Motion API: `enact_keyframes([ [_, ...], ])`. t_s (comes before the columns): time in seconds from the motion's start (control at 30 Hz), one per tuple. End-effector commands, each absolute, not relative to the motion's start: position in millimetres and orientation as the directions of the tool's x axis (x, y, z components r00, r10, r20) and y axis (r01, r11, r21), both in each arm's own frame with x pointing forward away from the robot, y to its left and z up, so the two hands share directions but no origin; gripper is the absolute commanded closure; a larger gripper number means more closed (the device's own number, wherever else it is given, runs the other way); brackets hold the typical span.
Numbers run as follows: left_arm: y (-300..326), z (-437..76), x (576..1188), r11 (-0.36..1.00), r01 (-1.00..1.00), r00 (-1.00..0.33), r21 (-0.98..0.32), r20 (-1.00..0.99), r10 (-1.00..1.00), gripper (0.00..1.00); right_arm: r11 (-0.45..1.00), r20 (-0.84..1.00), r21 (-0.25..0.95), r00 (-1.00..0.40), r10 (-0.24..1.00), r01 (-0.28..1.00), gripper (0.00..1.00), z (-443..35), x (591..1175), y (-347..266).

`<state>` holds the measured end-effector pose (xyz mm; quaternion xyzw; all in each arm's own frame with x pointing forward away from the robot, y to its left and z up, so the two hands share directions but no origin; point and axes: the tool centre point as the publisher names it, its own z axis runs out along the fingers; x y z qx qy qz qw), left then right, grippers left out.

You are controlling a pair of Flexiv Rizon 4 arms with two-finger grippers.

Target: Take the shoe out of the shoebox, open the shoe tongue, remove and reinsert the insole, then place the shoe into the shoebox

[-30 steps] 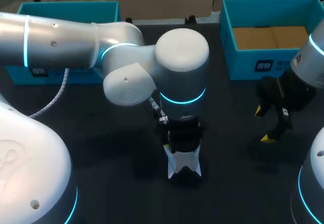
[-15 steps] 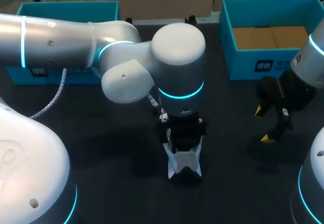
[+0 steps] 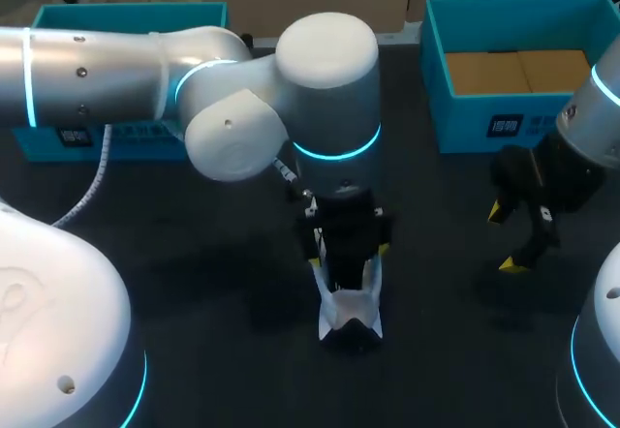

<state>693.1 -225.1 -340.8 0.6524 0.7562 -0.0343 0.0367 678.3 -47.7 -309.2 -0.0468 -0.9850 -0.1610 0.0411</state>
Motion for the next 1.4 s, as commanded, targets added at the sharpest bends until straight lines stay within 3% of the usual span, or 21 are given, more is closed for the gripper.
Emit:
enact_keyframes([
  [0.03,-228.1,-341.6,683.4,0.130,0.991,-0.129,0.012,-0.093,0.987,0.00,0.944,0.094,0.313,-0.992,0.079,0.105,0.00,-309.7,677.3,-47.7],
  [1.4,-216.4,-320.7,753.8,0.240,0.967,-0.234,0.087,-0.068,0.970,0.00,0.944,0.094,0.313,-0.992,0.079,0.105,0.00,-309.7,677.3,-47.7],
])
